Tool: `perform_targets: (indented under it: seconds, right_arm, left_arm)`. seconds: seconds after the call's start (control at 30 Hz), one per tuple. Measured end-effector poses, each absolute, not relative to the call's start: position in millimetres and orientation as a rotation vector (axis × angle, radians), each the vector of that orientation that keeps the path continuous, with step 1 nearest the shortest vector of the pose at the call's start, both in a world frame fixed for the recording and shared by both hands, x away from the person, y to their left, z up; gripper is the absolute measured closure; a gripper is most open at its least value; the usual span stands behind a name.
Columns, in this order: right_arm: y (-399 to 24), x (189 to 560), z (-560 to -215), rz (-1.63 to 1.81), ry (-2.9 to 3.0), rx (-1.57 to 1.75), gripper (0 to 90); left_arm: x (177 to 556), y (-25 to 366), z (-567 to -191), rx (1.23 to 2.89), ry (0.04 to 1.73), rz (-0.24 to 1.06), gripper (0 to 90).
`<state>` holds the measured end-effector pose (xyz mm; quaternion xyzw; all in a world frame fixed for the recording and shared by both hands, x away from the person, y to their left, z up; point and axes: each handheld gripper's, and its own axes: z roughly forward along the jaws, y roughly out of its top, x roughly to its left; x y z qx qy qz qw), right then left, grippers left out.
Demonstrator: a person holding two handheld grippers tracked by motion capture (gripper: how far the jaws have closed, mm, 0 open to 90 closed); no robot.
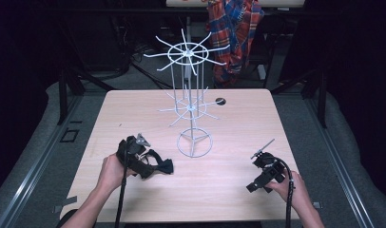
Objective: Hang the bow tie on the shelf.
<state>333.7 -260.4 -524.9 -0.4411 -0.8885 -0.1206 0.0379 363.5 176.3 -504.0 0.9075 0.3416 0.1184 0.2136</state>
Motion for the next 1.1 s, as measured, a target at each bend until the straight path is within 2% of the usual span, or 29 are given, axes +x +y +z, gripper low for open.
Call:
perform_targets:
  seconds: [0.17,0.4,0.5,0.57,0.63,0.77,0.93,1.1]
  right_arm:
    - [-260,334,-525,-0.366,-2.728,-1.351,8.2]
    - [-259,332,-528,-0.423,-2.708,-1.391,8.5]
    - [-260,334,-526,-0.382,-2.724,-1.35,8.8]
    - [-260,335,-525,-0.353,-2.731,-1.326,8.8]
    - [-259,334,-527,-0.387,-2.704,-1.357,9.0]
    - [-259,334,-527,-0.395,-2.703,-1.367,9.3]
    - [-262,334,-525,-0.352,-2.718,-1.331,9.7]
    - [-261,334,-526,-0.373,-2.715,-1.352,9.8]
  left_arm:
    - [365,167,-509,2.544,0.931,0.321,0.8]
    - [369,156,-520,2.582,0.906,0.27,6.6]
    - [372,153,-525,2.591,0.904,0.233,16.6]
    - [373,152,-526,2.604,0.893,0.222,17.9]
    - [374,150,-528,2.615,0.882,0.213,29.5]
    - [376,145,-532,2.641,0.885,0.212,37.6]
    - [376,143,-539,2.673,0.89,0.195,52.1]
    - [376,144,-541,2.691,0.881,0.181,59.4]
